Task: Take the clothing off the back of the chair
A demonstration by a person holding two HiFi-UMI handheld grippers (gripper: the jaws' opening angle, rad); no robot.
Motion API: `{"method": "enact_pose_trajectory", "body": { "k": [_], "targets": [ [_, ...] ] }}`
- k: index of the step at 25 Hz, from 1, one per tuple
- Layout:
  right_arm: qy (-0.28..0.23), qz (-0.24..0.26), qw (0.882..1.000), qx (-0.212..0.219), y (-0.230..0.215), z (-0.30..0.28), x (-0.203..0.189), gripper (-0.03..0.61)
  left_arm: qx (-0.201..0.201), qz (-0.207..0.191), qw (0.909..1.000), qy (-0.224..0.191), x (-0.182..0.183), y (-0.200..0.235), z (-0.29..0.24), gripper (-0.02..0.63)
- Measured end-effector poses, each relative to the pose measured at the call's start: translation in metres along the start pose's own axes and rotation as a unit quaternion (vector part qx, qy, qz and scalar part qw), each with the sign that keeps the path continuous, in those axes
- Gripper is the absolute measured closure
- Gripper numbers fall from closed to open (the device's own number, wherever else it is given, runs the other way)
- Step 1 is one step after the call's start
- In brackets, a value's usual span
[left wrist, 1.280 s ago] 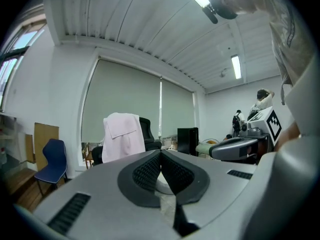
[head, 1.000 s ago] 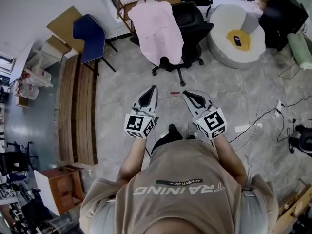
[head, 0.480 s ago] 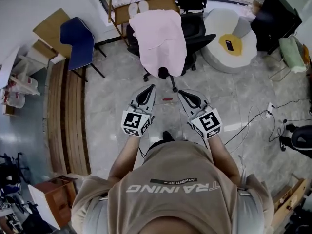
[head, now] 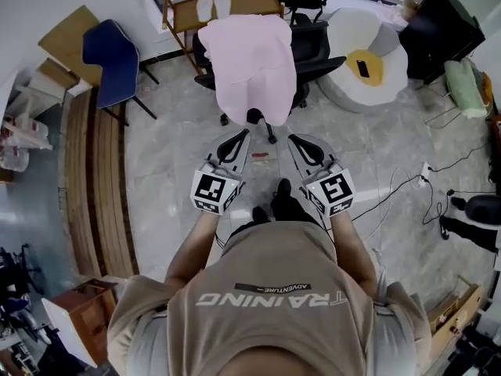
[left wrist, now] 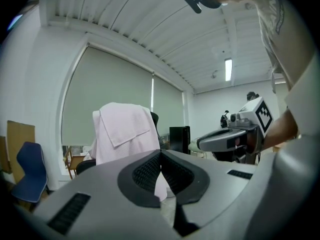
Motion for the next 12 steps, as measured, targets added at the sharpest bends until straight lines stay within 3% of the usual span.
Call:
{"method": "enact_pose_trajectory", "body": {
  "k": [3, 12],
  "targets": [
    [-0.006, -0.01, 1.0, 0.004, -0.021, -0.011, -0.009, 0.547, 0.007, 0.024, 0.9996, -0.011, 0.005, 0.007, -0.014, 0.601],
    [-0.026, 0.037, 0.998, 0.053, -0.072, -0.057, -0.004, 0.546, 0.048, -0.001, 0.9988, -0.011, 0.022, 0.029, -0.059, 0.601]
  ]
}}
Point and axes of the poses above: the fingertips, and each gripper's own axes: z backward along the fingers, y to its left, x out of its top, the point moved 8 cm from there along z, backward along the fingers, and after that the axes turned 9 degrees about z, right-handed, at the moved point
